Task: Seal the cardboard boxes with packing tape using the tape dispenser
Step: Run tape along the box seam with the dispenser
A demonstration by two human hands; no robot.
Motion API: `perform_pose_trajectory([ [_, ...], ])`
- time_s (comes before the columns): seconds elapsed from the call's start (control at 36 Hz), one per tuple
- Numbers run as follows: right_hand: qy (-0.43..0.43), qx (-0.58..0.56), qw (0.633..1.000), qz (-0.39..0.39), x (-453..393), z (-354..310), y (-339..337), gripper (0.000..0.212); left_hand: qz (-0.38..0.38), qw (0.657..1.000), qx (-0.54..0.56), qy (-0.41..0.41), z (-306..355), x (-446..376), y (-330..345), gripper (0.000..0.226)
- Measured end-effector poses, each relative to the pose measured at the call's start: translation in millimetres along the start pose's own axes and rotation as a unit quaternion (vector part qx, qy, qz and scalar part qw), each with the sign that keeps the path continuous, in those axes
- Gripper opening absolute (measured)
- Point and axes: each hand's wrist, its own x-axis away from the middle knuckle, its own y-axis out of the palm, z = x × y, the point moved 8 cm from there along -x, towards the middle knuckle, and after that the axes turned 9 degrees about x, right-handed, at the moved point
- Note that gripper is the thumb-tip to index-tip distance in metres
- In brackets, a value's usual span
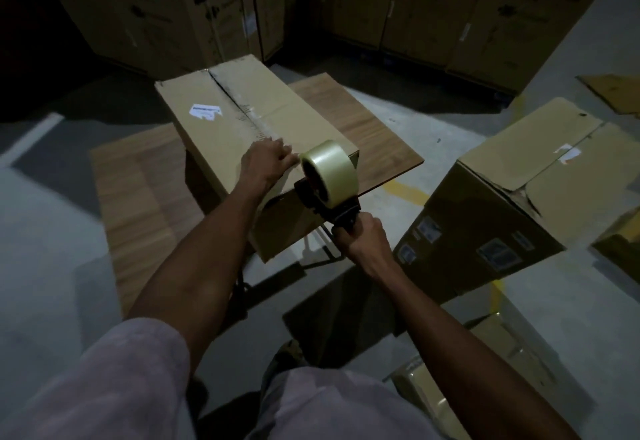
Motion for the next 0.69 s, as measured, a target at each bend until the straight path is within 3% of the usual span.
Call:
perform_pose_trajectory([
  [0.14,0.005,0.010,1.000,0.017,0,4,9,0.023,0.021,0.999,0.030,-0.017,6,13,0,0.031],
  [0.28,0.018,0.009,1.000,0.012,-4,5,15,0.026,-0.034,0.998,0.040,-0.032,-1,15,18,0.038],
  [0.39,0.023,-0.012,1.000,-0.003,-7,10,21,0.018,-0.003,0.999,0.044,-0.024,-3,17,16,0.035],
  [0.53,-0.013,-0.044,0.999,0.010,-2,11,14,0.019,0.011,0.997,0.067,-0.026,-4,18,14,0.046],
  [0.69,-0.007,-0.076,0.997,0.013,-1,12,7,0.010,0.015,0.998,0.062,0.008,1,18,15,0.041],
])
